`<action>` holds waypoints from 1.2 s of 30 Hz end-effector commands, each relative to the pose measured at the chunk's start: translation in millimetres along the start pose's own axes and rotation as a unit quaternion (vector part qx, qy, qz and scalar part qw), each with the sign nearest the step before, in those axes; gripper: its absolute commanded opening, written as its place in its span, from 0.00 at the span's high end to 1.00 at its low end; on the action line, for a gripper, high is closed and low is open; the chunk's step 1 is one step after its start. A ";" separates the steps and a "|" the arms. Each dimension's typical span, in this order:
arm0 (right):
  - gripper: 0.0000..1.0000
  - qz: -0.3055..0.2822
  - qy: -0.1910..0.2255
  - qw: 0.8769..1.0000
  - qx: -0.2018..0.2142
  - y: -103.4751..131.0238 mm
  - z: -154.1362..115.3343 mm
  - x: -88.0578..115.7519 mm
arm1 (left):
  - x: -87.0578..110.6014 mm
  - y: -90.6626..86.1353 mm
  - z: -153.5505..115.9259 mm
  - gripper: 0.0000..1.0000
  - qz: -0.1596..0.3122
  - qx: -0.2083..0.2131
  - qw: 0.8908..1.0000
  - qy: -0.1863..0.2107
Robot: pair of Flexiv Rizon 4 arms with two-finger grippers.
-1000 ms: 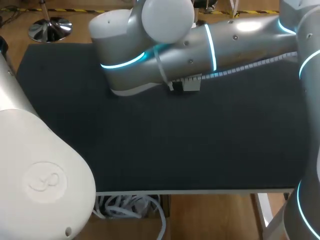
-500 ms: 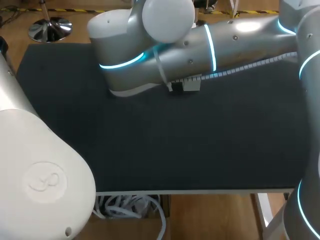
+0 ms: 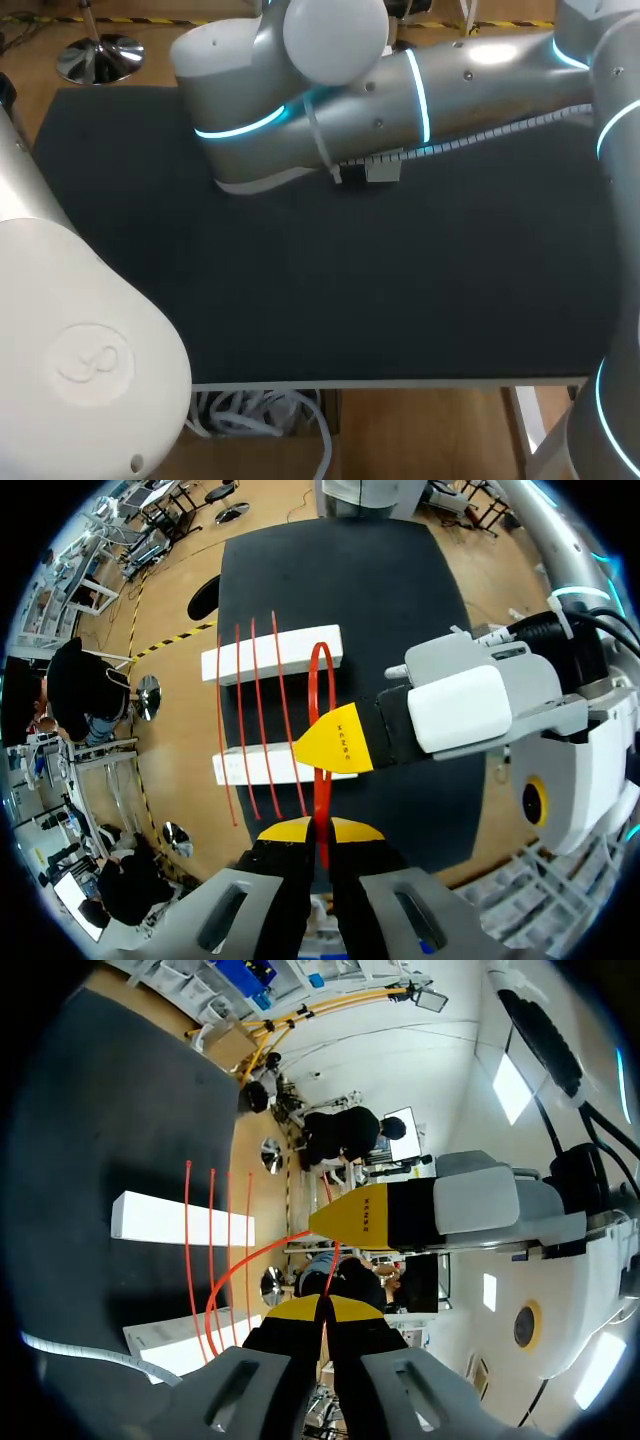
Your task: Grab the tape and strap the tape.
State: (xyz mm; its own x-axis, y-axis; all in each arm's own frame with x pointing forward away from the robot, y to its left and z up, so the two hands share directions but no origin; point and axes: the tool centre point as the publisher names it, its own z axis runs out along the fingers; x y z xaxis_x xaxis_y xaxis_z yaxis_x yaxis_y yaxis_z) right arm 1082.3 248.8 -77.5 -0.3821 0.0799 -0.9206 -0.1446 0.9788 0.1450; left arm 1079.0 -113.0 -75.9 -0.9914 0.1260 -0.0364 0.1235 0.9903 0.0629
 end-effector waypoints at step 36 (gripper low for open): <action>0.60 0.020 0.010 1.000 -0.003 -1.0 -2.4 -1.0 | 0.5 -1.3 0.0 1.00 0.000 -0.001 1.000 0.000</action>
State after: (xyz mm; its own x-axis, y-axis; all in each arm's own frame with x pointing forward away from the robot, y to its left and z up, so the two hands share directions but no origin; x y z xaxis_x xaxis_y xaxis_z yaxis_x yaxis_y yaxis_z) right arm 1081.1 249.4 -78.8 -0.3968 0.1197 -0.9101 -0.1303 0.9741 0.1849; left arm 1078.9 -113.9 -76.2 -0.9913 0.1265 -0.0363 0.1241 0.9903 0.0624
